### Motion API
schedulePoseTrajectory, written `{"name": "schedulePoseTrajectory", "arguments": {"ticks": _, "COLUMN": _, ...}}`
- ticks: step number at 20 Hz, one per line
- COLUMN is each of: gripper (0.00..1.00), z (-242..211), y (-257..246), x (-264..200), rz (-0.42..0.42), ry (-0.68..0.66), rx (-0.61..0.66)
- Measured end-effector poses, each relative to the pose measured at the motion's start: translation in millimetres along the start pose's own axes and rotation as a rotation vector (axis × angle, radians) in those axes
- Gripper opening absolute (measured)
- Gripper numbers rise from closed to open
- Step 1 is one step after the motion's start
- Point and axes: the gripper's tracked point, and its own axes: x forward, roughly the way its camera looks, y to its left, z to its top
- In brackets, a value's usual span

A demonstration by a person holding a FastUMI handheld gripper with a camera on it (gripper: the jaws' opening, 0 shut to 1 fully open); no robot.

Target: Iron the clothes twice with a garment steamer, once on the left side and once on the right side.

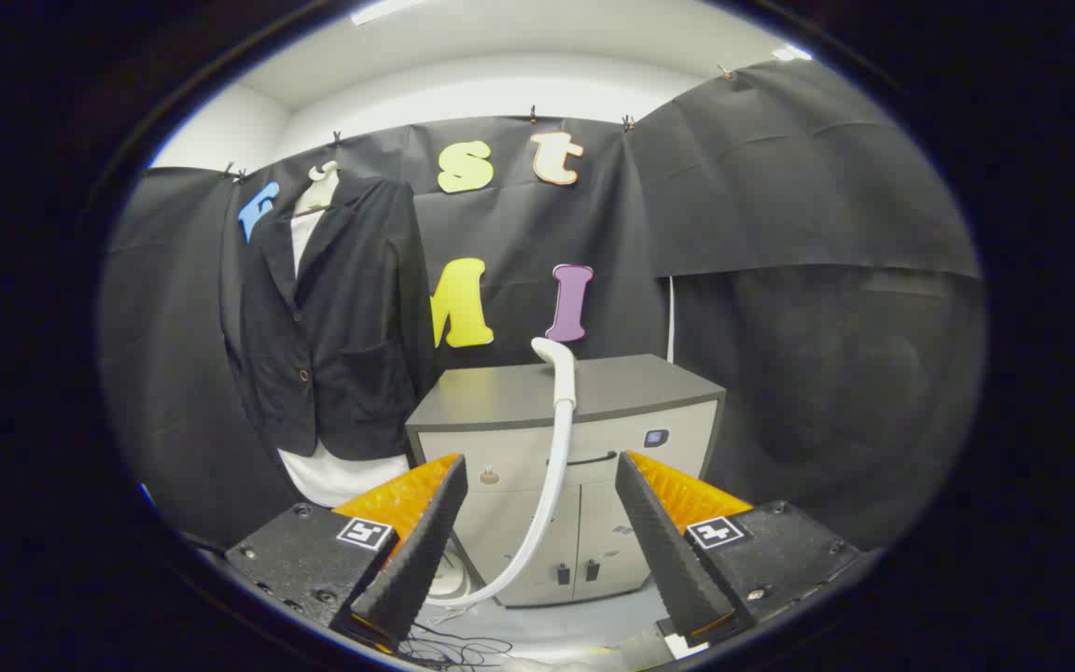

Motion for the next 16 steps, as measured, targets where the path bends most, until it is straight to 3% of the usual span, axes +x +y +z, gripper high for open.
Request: {"name": "schedulePoseTrajectory", "arguments": {"ticks": 16, "gripper": 1.0, "z": 29.0, "y": 5.1, "x": 21.4, "rz": 0.009, "ry": -0.017, "rx": -0.008}}
